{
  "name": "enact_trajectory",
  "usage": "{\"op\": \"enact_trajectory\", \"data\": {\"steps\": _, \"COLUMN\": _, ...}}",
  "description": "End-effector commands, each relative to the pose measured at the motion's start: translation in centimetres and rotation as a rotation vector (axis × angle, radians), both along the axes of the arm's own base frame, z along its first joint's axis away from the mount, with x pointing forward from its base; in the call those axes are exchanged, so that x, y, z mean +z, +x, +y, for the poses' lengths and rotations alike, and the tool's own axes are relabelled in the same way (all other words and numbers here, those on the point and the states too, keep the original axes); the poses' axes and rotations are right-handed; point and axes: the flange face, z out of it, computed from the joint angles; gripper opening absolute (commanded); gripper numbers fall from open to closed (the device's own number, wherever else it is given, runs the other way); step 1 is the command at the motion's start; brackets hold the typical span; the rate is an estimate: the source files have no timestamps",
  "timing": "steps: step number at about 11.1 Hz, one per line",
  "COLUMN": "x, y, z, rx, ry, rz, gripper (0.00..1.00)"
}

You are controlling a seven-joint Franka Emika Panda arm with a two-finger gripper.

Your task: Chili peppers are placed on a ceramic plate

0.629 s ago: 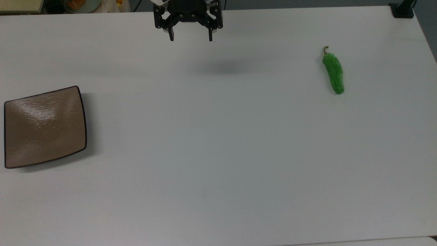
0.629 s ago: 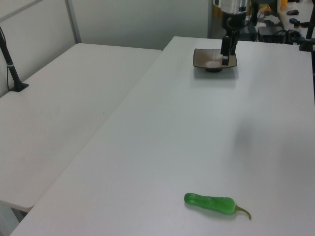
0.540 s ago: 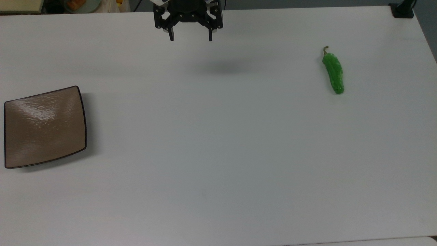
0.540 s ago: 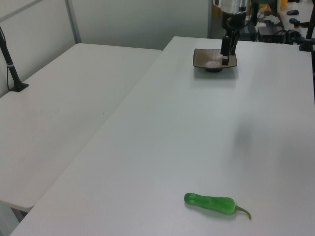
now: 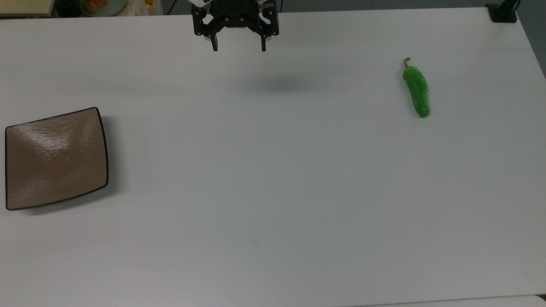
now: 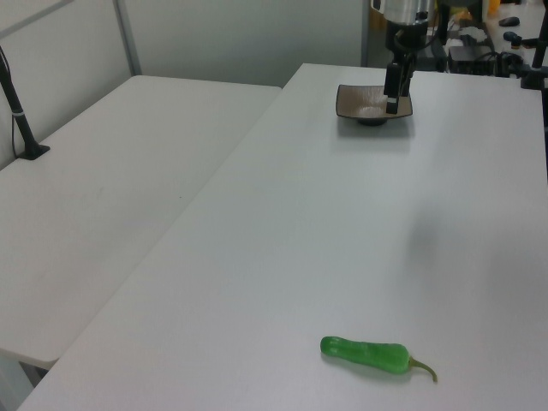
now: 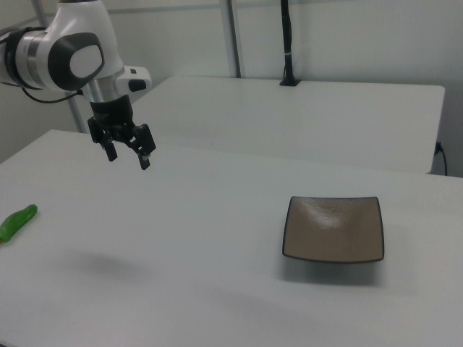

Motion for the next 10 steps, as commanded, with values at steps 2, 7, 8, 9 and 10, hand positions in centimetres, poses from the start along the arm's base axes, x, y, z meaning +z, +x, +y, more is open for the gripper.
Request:
{"op": "enact_trajectory", "data": {"steps": 2, "x": -0.1, "y": -0.5, "z": 0.4, "rx": 0.008, "ry": 0.006, "rz": 0.001, "gripper": 1.0}}
{"op": "enact_trajectory", "data": {"steps": 7, "x": -0.4, "y": -0.5, "z": 1.0, "rx": 0.007, "ry": 0.016, "rz": 0.007, "gripper": 1.0}}
{"op": "enact_trajectory", "data": {"steps": 8, "x": -0.5, "y": -0.5, "z": 1.2, "rx": 0.002, "ry": 0.018, "rz": 0.007, "gripper": 1.0}}
{"op": "enact_trajectory", "data": {"steps": 9, "x": -0.8, "y": -0.5, "z": 1.7, "rx": 0.0, "ry": 0.021, "rz": 0.013, "gripper": 1.0}}
{"op": "enact_trajectory", "data": {"steps": 10, "x": -1.1, "y": -0.7, "z": 3.1, "rx": -0.001, "ry": 0.022, "rz": 0.02, "gripper": 1.0}}
